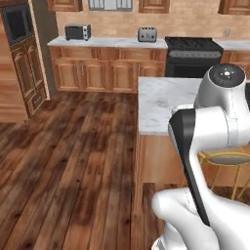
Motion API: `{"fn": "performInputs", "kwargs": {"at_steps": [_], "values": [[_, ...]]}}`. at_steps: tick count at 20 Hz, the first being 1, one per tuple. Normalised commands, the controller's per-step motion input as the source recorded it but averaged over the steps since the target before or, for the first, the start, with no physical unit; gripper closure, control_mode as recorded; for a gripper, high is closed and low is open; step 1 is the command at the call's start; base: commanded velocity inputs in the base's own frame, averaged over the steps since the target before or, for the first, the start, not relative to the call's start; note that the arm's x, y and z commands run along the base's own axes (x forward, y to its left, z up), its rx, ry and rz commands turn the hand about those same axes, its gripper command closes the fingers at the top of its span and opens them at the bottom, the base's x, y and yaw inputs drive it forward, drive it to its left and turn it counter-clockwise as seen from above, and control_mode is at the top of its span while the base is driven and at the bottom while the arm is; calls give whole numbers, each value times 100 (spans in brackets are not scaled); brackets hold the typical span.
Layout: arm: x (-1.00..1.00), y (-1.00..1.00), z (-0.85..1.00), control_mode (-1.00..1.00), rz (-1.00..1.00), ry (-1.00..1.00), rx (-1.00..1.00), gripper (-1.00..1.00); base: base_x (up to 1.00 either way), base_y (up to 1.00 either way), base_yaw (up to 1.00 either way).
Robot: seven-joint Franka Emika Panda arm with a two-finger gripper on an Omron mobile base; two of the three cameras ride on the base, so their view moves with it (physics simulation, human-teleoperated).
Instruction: Open the fridge, remove the peach, lime, and chicken drumstick, and place them on any counter.
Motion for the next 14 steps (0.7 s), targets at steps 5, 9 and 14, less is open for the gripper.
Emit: {"fn": "performInputs", "kwargs": {"at_steps": [5, 9, 14], "values": [[0, 0, 0, 100, 0, 0, 0, -100, -3, 0, 100], [0, 0, 0, 100, 0, 0, 0, -100, 0, 0, 100], [0, 0, 0, 100, 0, 0, 0, -100, -11, 0, 100]]}}
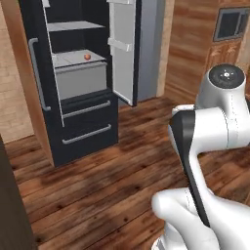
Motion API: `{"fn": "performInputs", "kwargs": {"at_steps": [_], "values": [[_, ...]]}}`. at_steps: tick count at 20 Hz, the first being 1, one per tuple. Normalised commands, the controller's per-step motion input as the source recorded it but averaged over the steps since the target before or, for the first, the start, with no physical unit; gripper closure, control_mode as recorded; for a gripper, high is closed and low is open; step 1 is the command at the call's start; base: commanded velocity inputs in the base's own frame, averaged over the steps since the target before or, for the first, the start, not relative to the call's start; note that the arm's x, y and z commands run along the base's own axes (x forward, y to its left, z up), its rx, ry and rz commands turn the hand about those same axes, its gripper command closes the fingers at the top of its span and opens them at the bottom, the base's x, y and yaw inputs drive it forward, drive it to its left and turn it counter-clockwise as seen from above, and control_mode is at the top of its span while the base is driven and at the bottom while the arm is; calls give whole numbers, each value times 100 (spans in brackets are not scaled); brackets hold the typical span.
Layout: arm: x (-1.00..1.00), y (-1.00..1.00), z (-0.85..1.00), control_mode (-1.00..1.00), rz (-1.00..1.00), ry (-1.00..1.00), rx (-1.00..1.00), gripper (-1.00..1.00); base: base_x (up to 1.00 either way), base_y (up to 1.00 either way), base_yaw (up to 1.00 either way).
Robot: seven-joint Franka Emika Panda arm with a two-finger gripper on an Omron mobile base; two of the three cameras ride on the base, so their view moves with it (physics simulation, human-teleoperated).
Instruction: Open the fridge, remove the peach, lime, and chicken drumstick, and place them on any counter.
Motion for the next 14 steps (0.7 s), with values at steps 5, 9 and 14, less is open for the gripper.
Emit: {"fn": "performInputs", "kwargs": {"at_steps": [5, 9, 14], "values": [[0, 0, 0, 100, 0, 0, 0, -100, 0, -2, 55], [0, 0, 0, 100, 0, 0, 0, -100, 4, 0, 0], [0, 0, 0, 100, 0, 0, 0, -100, 57, -21, 0]]}}
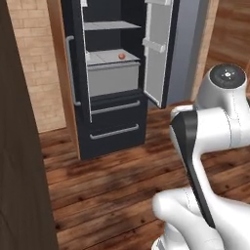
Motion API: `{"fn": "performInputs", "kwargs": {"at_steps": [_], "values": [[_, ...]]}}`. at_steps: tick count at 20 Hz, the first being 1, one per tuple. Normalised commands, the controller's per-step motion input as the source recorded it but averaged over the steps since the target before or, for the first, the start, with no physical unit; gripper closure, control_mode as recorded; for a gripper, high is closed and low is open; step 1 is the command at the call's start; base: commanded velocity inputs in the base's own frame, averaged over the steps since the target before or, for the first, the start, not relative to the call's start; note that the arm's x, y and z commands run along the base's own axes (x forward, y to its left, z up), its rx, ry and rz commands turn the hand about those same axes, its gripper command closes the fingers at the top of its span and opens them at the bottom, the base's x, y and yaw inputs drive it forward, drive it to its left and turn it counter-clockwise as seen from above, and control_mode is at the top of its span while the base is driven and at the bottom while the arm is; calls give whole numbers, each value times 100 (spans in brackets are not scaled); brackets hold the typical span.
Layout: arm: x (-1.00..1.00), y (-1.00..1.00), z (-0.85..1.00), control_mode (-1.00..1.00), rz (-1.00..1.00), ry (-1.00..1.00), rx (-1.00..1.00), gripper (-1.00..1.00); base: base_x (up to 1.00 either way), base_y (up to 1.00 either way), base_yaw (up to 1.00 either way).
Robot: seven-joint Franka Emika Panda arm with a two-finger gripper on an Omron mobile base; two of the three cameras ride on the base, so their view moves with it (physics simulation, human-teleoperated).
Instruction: Open the fridge, remove the peach, lime, and chicken drumstick, and place them on any counter.
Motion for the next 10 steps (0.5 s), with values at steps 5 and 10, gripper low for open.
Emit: {"fn": "performInputs", "kwargs": {"at_steps": [5, 10], "values": [[0, 0, 0, 100, 0, 0, 0, -100, 100, 0, 18], [0, 0, 0, 100, 0, 0, 0, -100, 100, -5, 35]]}}
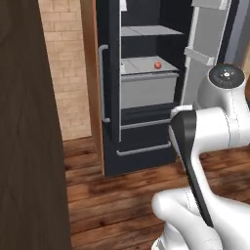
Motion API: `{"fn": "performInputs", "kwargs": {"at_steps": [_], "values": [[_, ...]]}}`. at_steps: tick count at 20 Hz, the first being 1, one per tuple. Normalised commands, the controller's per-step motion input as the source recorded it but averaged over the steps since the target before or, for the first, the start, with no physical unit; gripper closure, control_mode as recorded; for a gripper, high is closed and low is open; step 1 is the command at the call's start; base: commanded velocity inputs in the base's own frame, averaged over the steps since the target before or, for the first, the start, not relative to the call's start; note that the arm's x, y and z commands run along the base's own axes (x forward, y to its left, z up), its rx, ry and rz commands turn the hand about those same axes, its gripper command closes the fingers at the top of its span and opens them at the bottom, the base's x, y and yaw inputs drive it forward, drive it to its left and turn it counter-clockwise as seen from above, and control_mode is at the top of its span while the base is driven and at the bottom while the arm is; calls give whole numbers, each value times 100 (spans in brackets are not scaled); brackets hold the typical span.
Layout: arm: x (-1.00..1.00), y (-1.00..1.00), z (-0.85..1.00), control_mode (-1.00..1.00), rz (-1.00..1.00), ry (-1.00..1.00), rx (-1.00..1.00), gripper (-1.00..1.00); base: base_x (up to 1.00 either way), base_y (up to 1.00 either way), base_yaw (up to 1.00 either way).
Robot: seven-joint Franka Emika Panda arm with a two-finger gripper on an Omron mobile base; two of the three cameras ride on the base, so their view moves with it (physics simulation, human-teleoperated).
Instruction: Open the fridge, remove the peach, lime, and chicken drumstick, and place them on any counter.
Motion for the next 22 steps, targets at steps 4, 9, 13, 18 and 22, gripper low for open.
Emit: {"fn": "performInputs", "kwargs": {"at_steps": [4, 9, 13, 18, 22], "values": [[0, 0, 0, 100, 0, 0, 0, -100, 100, -31, 32], [0, 0, 0, 100, 0, 0, 0, -100, 98, -56, 27], [0, 0, 0, 100, 0, 0, 0, -100, 64, -87, 20], [0, 0, 0, 100, 0, 0, 0, -100, 56, -70, 16], [0, 0, 0, 100, 0, 0, 0, -100, 41, -33, 10]]}}
